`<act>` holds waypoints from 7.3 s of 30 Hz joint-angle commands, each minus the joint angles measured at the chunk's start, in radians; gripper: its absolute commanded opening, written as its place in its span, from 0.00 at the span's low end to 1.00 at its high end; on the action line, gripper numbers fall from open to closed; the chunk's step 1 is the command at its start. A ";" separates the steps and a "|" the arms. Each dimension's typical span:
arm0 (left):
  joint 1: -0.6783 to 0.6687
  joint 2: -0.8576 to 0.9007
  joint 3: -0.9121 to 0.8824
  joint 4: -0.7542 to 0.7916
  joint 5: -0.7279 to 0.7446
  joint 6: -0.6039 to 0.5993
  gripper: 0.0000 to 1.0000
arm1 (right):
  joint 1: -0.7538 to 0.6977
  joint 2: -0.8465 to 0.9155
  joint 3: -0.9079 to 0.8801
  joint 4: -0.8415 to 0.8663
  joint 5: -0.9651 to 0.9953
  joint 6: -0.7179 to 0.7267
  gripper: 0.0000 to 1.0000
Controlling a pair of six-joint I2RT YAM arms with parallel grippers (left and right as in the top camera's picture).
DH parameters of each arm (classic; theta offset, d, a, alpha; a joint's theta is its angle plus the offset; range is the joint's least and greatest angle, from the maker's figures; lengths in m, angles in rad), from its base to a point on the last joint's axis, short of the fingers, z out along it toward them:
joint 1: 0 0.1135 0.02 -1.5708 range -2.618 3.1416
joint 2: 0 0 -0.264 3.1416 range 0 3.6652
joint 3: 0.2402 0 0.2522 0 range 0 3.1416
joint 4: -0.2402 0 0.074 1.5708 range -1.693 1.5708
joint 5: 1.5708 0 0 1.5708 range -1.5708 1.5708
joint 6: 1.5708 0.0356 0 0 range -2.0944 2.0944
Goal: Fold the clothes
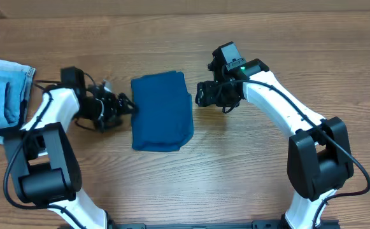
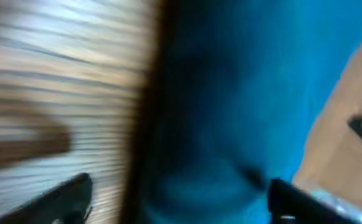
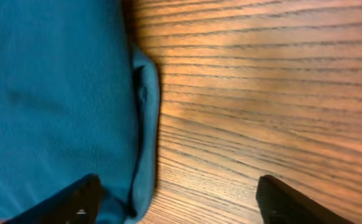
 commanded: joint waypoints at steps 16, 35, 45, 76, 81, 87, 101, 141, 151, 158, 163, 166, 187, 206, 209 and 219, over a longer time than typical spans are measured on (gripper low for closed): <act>-0.162 0.173 -0.035 0.224 0.055 -0.021 0.99 | 0.005 -0.079 -0.001 -0.031 -0.045 -0.006 0.90; -0.161 -0.052 0.081 0.183 0.071 -0.053 0.12 | 0.005 -0.079 -0.001 -0.042 -0.042 -0.006 0.90; -0.124 -0.200 0.286 0.080 -0.081 -0.154 0.04 | 0.005 -0.079 -0.001 -0.043 -0.042 -0.006 0.90; 0.804 -0.189 0.535 0.194 0.062 0.027 0.04 | 0.005 -0.079 -0.001 -0.163 -0.042 -0.006 0.89; 0.837 -0.151 0.535 0.137 0.062 0.085 0.04 | 0.005 -0.079 -0.001 -0.158 -0.042 -0.006 0.90; 0.833 -0.105 0.535 0.105 -0.061 0.077 0.04 | 0.005 -0.079 -0.001 -0.162 -0.042 -0.006 0.90; 0.838 0.032 0.535 -0.012 -0.218 0.015 0.09 | 0.005 -0.079 -0.001 -0.170 -0.042 -0.006 0.90; 0.840 -0.149 0.634 -0.325 -0.300 -0.010 0.82 | 0.005 -0.079 -0.001 -0.158 -0.042 -0.029 0.89; 0.740 -0.221 0.636 -0.324 -0.442 0.083 0.04 | 0.005 -0.079 -0.001 -0.129 -0.043 -0.029 0.90; 0.505 -0.087 0.636 -0.106 -0.771 0.267 0.04 | 0.005 -0.079 -0.001 -0.149 -0.046 -0.024 0.90; 0.494 0.161 0.636 0.042 -1.014 0.214 0.04 | 0.006 -0.079 -0.001 -0.174 -0.092 -0.024 0.90; 0.521 0.257 0.636 0.134 -1.014 0.214 0.04 | 0.006 -0.079 -0.001 -0.174 -0.099 -0.024 0.90; 0.532 0.009 0.869 -0.193 -0.770 0.233 0.22 | 0.006 -0.079 -0.001 -0.159 -0.196 -0.033 0.90; 0.622 0.341 0.836 -0.112 -0.959 0.110 0.10 | 0.006 -0.079 -0.001 -0.238 -0.203 -0.032 0.89; 0.621 0.299 0.838 -0.127 -0.957 0.087 0.10 | 0.006 -0.079 -0.001 -0.248 -0.204 -0.032 0.89; 0.550 -0.241 0.838 -0.326 -0.742 0.076 0.19 | 0.005 -0.081 0.063 -0.210 -0.165 -0.083 0.85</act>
